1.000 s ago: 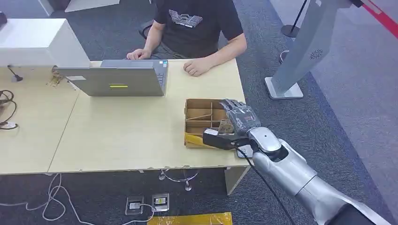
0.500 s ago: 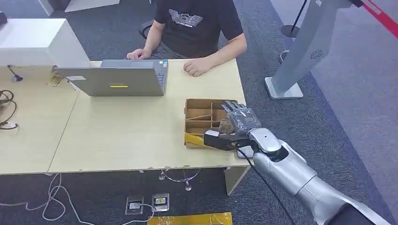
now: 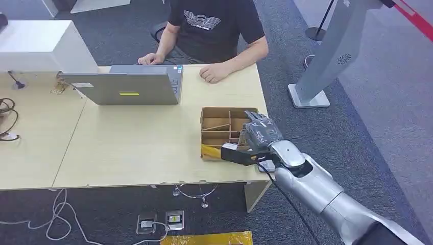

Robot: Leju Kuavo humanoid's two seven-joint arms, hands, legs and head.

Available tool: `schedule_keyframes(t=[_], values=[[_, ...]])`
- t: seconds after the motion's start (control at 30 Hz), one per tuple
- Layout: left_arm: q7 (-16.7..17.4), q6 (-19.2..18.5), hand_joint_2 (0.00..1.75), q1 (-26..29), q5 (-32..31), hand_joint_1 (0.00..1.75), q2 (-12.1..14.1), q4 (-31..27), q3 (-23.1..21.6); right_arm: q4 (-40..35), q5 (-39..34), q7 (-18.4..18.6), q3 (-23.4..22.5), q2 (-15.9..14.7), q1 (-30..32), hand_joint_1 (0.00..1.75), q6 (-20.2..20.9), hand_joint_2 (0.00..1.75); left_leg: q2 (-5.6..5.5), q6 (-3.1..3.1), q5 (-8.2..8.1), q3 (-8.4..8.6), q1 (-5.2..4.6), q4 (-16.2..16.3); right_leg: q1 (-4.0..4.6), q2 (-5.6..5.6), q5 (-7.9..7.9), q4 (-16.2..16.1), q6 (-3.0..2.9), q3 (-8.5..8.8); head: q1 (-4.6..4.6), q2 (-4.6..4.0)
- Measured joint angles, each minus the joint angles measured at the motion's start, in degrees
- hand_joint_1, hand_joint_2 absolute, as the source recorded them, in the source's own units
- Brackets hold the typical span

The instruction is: Pass the card to the sensor for recognition and then transmit it.

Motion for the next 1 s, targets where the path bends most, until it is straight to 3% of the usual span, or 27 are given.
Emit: schedule_keyframes(t=[0.47,0.8,1.0], values=[[0.22,0.07,0.0,0.0,-0.07,0.0,0.04,0.0,-0.07,0.0,-0.2,0.17,0.31,0.0,0.08,1.75,-1.13,1.75,0.01,0.0,0.0,0.01,0.0,0.0,0.0,0.0,0.0,0.0,0.0,0.0,0.0,0.0],[0.22,0.44,0.0,0.0,0.11,0.0,0.13,0.0,-0.09,-3.46,3.8,0.85,-0.77,-0.07,-0.42,1.75,-7.43,1.75,0.01,0.0,0.0,0.02,0.0,0.0,0.0,0.01,0.0,0.0,0.0,0.0,0.0,0.0],[0.15,0.48,0.0,0.03,0.44,0.0,0.17,0.0,-0.07,-8.4,6.12,1.27,-2.45,-0.22,-1.86,1.75,-8.81,1.75,0.01,0.0,0.0,0.01,0.0,0.0,0.0,0.01,0.0,0.01,0.0,0.0,0.0,0.0]])
